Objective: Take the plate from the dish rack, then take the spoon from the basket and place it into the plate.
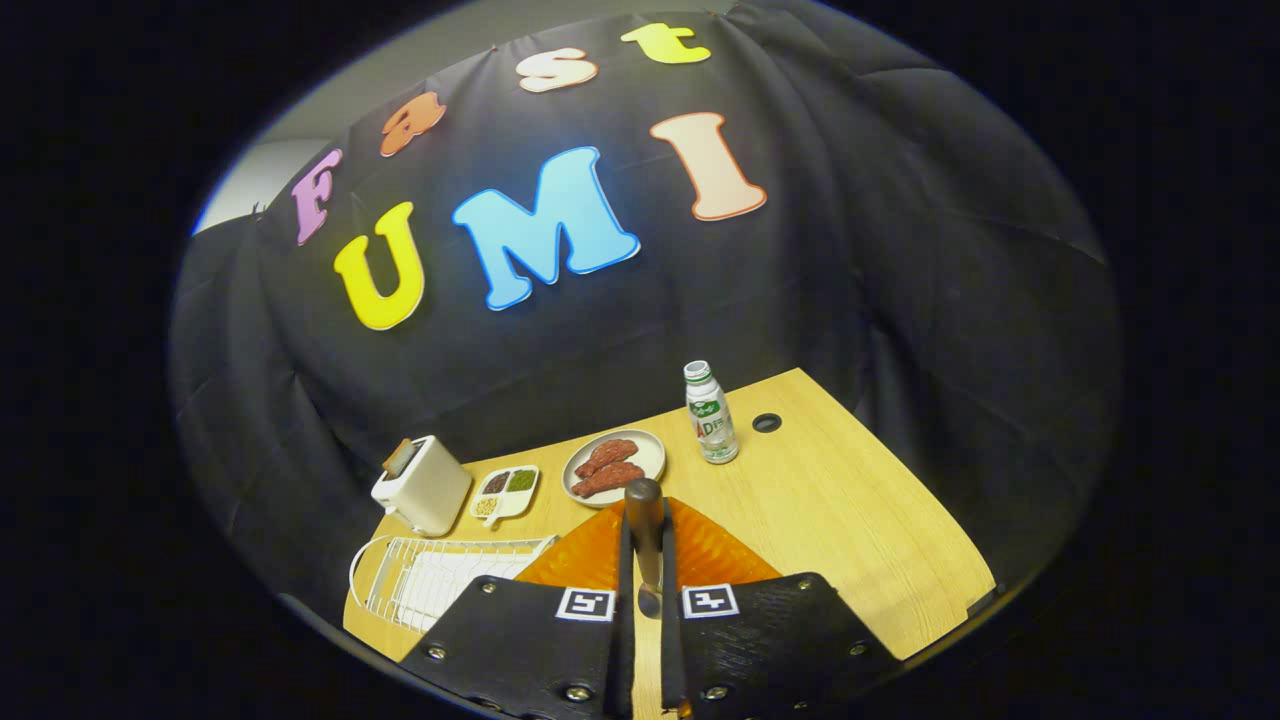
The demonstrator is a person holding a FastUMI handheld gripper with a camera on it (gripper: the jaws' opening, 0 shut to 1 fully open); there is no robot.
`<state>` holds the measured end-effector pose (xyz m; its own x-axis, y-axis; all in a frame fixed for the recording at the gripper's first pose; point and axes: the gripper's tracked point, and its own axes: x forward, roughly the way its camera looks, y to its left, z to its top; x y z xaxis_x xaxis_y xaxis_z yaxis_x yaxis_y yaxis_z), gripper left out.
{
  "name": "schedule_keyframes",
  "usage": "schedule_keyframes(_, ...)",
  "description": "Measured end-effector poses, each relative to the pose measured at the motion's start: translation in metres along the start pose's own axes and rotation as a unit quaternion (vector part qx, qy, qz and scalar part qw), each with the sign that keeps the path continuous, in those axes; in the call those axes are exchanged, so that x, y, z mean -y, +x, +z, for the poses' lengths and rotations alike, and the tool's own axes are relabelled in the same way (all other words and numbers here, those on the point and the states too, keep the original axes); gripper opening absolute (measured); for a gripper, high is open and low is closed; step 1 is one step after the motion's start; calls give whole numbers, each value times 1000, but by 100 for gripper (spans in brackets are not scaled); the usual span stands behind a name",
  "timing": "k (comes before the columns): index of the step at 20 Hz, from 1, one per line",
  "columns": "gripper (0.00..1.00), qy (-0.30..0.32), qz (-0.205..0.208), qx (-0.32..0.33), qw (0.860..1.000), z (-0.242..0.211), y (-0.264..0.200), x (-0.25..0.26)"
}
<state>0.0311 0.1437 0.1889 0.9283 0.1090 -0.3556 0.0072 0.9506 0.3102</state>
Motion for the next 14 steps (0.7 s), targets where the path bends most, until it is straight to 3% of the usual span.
schedule_keyframes(9,10,-29,104,-69,992,-95,-34,-119)
schedule_keyframes(14,10,-60,138,-112,982,-153,-44,-163)
